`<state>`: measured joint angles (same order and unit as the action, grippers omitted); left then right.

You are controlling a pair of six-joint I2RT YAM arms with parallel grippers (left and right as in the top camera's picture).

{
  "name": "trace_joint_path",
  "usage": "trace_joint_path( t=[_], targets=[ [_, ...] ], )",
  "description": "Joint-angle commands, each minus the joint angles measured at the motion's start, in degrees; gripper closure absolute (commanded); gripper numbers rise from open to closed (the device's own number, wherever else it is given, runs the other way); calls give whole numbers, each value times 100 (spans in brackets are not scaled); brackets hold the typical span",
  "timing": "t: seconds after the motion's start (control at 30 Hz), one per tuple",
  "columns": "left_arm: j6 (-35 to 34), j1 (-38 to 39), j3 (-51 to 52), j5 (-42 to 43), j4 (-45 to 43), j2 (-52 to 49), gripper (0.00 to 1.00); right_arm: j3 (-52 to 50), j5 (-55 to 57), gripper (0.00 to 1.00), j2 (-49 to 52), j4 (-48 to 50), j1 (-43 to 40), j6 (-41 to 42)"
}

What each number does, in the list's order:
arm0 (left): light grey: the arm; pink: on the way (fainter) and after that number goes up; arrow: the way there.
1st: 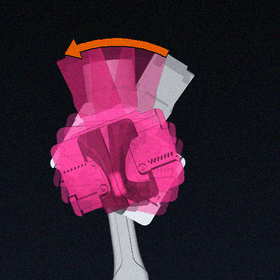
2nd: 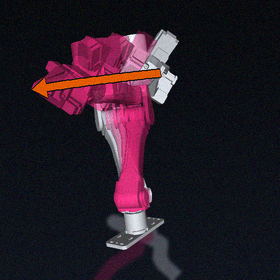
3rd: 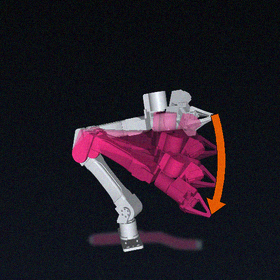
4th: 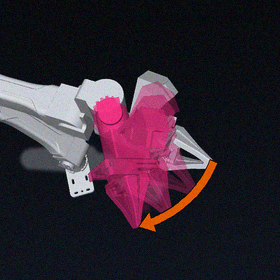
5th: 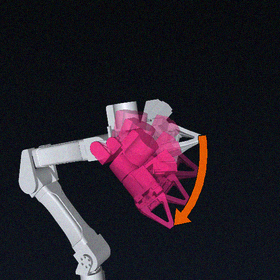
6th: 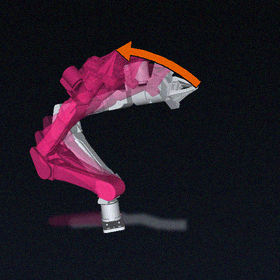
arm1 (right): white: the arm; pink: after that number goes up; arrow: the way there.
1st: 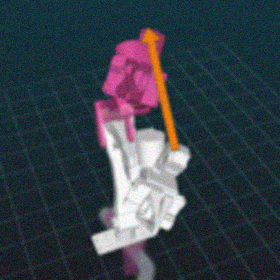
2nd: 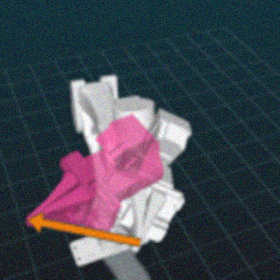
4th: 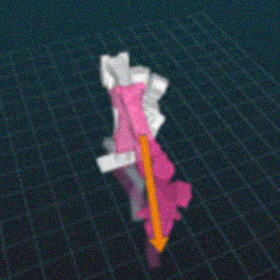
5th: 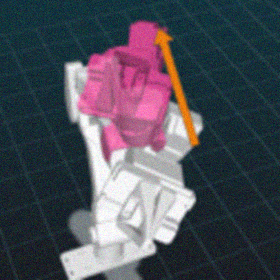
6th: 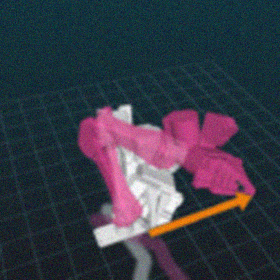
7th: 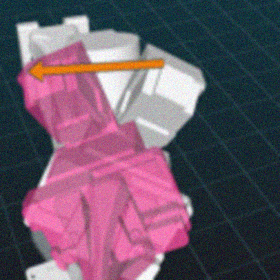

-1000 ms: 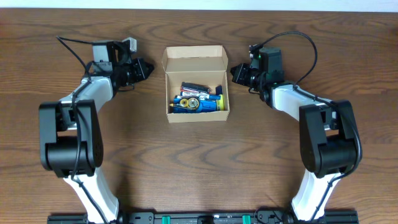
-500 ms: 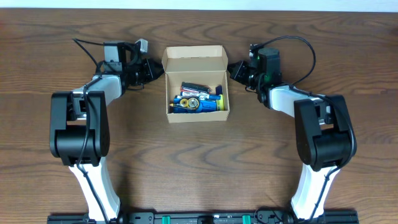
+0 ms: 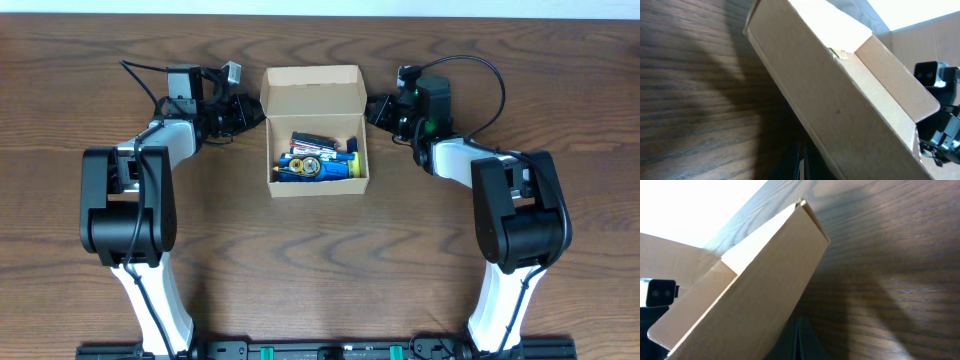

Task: Pack container
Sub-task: 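Swing the box lid closed with both grippers, then bring both grippers inward against the left and right box sides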

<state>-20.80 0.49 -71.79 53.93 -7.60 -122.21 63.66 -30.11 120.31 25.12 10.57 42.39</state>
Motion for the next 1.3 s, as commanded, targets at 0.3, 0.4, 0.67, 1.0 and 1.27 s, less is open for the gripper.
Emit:
trace_joint_path(
  t=[0.3, 0.4, 0.67, 1.0, 1.27],
  targets=[
    [149, -37, -264, 933, -280, 48, 95, -11, -1062, 99, 76, 745, -68, -92],
    [144, -52, -264, 1200, -564, 107, 94, -11, -1303, 99, 76, 861, -107, -140],
    [155, -52, -264, 1255, -643, 461, 94, -11, -2033, 99, -7, 1493, -162, -219],
    [262, -52, -264, 1193, -640, 942, 94, -11, -2031, 99, -393, 1526, -269, -260],
    [260, -52, -262, 1443, -511, 1091, 94, -11, -2385, 99, -739, 1497, -262, -372]
  ],
)
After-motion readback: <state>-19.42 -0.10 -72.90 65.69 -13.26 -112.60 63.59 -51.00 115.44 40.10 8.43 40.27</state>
